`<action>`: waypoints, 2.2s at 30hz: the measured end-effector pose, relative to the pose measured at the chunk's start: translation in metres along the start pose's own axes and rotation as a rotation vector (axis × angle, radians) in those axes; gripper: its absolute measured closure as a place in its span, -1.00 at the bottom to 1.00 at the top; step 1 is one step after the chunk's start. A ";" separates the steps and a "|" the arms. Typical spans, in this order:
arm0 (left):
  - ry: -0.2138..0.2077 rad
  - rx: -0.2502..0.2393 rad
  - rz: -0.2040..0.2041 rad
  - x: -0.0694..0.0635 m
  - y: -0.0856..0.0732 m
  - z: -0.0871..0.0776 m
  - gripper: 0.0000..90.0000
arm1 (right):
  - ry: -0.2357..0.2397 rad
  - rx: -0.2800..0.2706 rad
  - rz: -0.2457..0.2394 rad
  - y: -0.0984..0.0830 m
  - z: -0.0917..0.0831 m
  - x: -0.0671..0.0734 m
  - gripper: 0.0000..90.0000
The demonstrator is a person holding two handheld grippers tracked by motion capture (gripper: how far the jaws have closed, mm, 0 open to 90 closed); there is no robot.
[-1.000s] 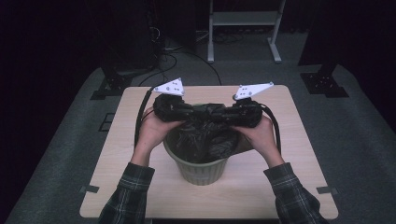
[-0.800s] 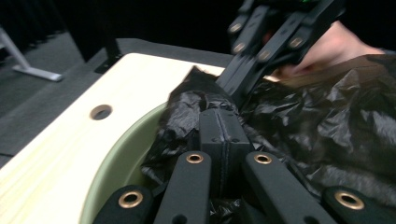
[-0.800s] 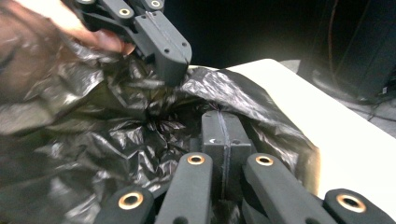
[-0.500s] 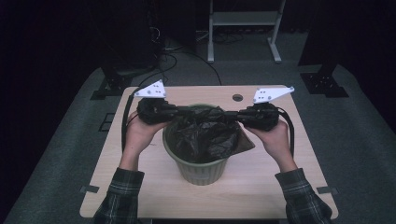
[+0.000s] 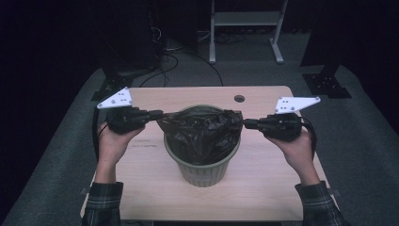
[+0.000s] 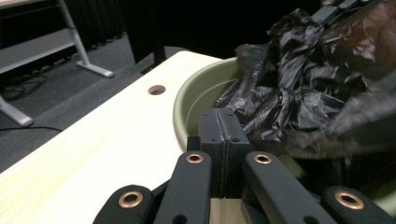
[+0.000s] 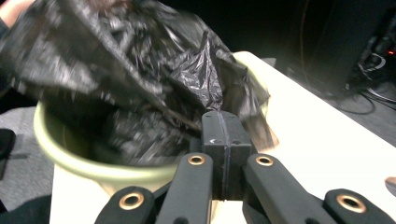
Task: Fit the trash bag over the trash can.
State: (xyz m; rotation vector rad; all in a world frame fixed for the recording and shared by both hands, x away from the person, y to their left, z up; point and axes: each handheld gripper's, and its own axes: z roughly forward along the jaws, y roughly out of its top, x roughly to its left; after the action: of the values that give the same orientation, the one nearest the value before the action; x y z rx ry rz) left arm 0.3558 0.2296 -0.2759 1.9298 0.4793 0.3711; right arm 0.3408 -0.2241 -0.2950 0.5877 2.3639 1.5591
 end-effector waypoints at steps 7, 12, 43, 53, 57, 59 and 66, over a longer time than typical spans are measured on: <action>0.040 -0.003 -0.019 -0.003 -0.018 -0.023 1.00 | -0.012 0.006 -0.004 -0.018 -0.024 0.016 1.00; 0.061 0.008 -0.036 -0.005 -0.033 -0.033 1.00 | 0.004 0.028 -0.004 -0.037 -0.030 0.031 1.00; 0.048 0.018 -0.053 -0.005 -0.017 -0.011 0.06 | -0.046 0.024 0.039 -0.053 -0.047 0.022 0.49; 0.018 0.044 -0.048 0.002 -0.004 0.022 0.01 | -0.061 0.000 0.024 -0.007 -0.027 0.002 0.38; 0.009 0.056 -0.052 0.003 -0.006 0.029 0.01 | -0.066 0.017 0.049 -0.001 -0.006 -0.012 0.33; 0.003 0.061 -0.055 0.004 -0.007 0.031 0.00 | -0.058 0.020 0.063 -0.001 0.001 -0.016 0.30; -0.039 0.092 -0.058 0.003 -0.008 0.038 0.09 | -0.027 0.039 0.102 0.001 0.026 -0.024 0.33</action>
State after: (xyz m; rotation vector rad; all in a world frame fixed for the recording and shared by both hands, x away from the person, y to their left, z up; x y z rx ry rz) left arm 0.3747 0.2034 -0.2980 2.0039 0.5338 0.2781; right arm 0.3738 -0.2133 -0.3045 0.7438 2.3833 1.5391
